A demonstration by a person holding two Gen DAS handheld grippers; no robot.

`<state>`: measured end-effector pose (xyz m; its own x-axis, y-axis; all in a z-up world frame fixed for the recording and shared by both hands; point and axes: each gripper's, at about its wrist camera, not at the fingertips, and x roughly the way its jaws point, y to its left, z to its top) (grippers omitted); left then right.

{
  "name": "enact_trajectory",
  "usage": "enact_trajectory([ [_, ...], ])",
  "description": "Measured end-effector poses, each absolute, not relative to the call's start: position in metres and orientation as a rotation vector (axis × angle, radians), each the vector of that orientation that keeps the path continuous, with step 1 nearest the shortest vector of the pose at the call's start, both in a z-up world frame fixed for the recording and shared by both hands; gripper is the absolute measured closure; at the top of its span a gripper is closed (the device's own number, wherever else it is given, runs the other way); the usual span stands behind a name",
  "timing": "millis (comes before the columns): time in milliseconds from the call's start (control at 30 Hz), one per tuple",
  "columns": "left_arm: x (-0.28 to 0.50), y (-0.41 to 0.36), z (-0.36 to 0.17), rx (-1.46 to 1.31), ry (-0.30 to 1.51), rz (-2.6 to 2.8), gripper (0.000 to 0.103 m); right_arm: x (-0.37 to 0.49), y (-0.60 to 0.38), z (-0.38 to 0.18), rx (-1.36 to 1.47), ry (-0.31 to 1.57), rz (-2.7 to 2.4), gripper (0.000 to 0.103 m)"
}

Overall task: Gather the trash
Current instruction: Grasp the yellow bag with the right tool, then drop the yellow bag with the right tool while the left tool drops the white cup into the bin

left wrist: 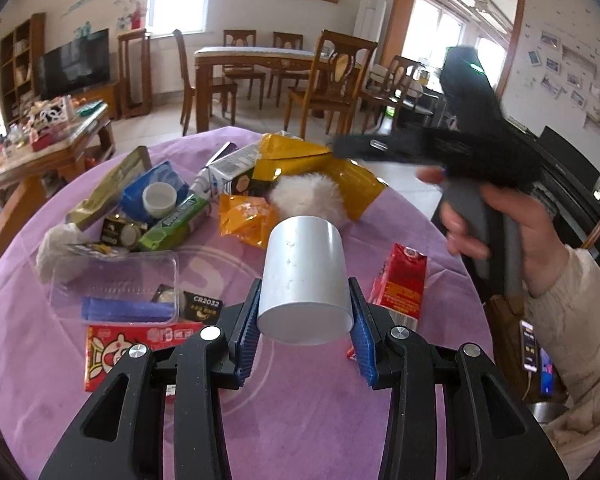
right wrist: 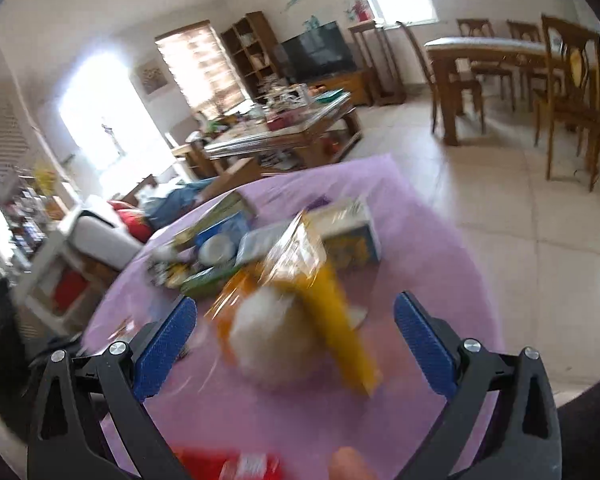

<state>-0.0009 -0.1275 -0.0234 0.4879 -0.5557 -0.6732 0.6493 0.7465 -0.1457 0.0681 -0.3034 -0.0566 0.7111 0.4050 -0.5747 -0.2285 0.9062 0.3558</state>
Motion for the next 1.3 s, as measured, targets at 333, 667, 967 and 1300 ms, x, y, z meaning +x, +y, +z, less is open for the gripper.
enact_trajectory([
  [333,0.006,-0.118,-0.027,0.107,0.779,-0.726,0.063,0.100,-0.290,-0.079,0.185,0.819,0.301,0.076],
  [667,-0.005,-0.149,-0.007,0.106,0.744,-0.783,0.063,0.014,-0.343,-0.032,0.366,0.609,0.357,0.078],
  [967,-0.022,-0.254,0.008,0.150,0.709,-0.970,0.063,-0.090,-0.441,-0.007,0.467,0.473,0.193,0.078],
  [1300,-0.049,-0.426,-0.010,0.171,0.770,-1.240,0.063,-0.162,-0.561,-0.058,0.609,0.483,-0.183,0.078],
])
